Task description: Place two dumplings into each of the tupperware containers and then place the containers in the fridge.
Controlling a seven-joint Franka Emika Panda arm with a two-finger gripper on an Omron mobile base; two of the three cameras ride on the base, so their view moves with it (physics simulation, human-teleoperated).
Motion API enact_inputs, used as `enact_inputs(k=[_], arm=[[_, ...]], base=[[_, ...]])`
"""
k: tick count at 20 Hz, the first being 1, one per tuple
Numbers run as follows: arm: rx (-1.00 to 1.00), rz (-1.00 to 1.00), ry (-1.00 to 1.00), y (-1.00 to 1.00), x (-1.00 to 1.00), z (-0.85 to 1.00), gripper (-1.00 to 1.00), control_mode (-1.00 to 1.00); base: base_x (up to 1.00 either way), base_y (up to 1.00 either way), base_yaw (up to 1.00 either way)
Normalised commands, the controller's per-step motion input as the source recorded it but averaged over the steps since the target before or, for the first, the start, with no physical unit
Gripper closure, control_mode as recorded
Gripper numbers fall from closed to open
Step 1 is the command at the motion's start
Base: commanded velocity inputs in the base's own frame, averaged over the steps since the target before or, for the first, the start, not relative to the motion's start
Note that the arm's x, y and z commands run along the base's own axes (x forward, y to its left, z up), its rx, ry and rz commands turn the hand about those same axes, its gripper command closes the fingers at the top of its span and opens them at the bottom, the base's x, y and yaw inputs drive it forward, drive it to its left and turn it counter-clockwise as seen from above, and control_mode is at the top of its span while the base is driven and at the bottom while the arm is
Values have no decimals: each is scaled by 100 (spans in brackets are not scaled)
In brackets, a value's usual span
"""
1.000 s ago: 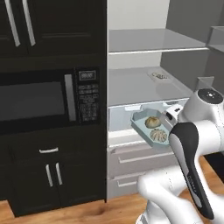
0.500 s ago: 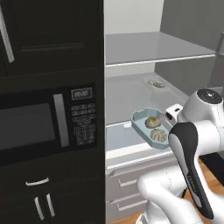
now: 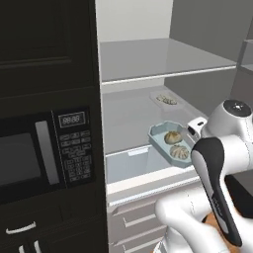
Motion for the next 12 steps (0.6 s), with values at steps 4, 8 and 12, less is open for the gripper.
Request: enact_inputs(k=[4, 8, 12], arm=[[0, 3, -2, 10, 63, -5, 100, -100], [5, 8, -6, 15, 93, -20, 100, -100], [0, 3, 3, 30, 100, -5, 100, -100]], base=[[0, 0, 0], [0, 0, 0], [0, 0, 0]])
